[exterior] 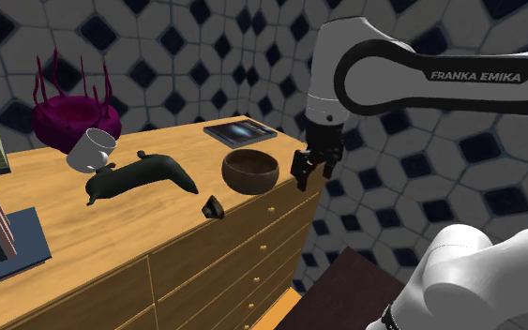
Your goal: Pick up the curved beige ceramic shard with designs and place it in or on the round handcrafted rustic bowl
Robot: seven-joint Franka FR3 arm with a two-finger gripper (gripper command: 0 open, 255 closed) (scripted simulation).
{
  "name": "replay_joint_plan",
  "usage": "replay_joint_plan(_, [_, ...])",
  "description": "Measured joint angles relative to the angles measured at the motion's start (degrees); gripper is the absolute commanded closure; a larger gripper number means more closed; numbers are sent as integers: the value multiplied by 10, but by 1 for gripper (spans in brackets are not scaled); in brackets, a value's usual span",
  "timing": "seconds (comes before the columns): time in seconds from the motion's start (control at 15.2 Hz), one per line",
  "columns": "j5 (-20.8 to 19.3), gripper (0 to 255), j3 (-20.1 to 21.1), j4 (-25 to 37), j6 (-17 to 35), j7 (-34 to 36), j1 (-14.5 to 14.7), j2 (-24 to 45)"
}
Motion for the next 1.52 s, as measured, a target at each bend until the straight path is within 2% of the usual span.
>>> replay_joint_plan(0.4, [37, 0, 48, 32, 82, 68, 11, 85])
replay_joint_plan(0.66, [48, 0, 76, 66, 133, 110, 13, 149])
replay_joint_plan(1.25, [28, 0, 132, 185, 220, 211, 18, 309])
replay_joint_plan(1.52, [20, 0, 139, 186, 248, 224, 20, 335])
